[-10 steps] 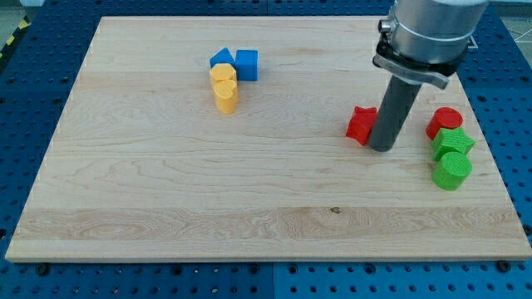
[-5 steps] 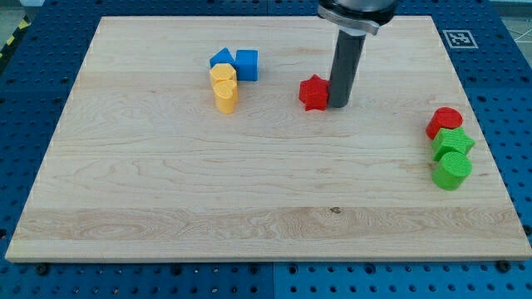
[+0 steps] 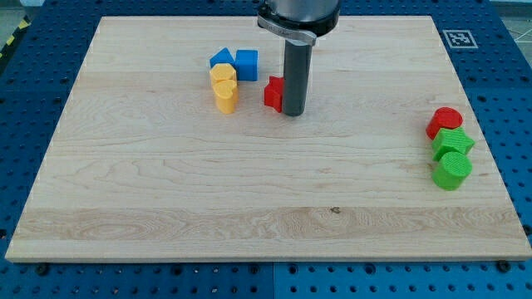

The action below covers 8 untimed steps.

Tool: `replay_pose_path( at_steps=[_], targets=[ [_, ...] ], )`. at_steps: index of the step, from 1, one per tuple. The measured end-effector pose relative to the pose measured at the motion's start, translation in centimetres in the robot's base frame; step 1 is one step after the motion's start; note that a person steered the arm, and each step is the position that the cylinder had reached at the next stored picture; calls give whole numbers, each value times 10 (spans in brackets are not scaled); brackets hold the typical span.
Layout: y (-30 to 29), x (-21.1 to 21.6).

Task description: Push the red star closer to the yellow hexagon

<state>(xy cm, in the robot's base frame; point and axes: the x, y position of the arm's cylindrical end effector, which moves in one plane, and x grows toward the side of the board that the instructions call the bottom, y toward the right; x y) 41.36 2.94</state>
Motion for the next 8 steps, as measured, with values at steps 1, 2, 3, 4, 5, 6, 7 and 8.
replay_pose_path(
  at_steps=[1,2,3,4,5,6,7,8],
  targets=[
    [-13,0],
    [-16,-2],
    [-16,-2],
    [-11,-2],
    [-1,-2],
    [5,-7],
    [3,-21],
    [-8,-31]
  ],
)
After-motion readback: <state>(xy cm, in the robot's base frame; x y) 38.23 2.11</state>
